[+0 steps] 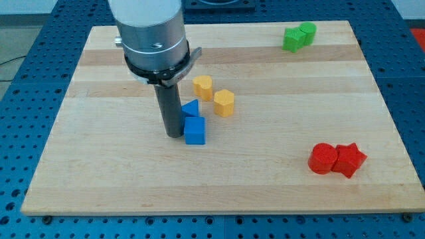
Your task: Slide the red star towards the center right of the board
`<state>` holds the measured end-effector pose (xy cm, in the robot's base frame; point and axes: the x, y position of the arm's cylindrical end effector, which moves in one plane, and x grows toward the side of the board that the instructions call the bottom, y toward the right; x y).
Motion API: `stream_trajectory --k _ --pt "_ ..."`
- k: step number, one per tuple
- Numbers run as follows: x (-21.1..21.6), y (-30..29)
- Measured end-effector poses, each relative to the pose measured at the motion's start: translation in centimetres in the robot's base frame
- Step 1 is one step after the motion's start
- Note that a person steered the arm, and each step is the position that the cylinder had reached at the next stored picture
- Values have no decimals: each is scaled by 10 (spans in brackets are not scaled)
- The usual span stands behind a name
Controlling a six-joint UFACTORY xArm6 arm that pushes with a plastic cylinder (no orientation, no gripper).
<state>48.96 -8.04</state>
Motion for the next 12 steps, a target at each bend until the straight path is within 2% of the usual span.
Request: stream_trajectory --k 1,2,3,4,5,6,7,8,9,11,12 --pt "-5 -12" --pt "10 6" --pt "64 33" --pt "119 110" --pt "120 200" --pt "97 273" --pt "75 302" --pt "42 280" --pt "42 275" --pt "-43 229" --pt "-50 193"
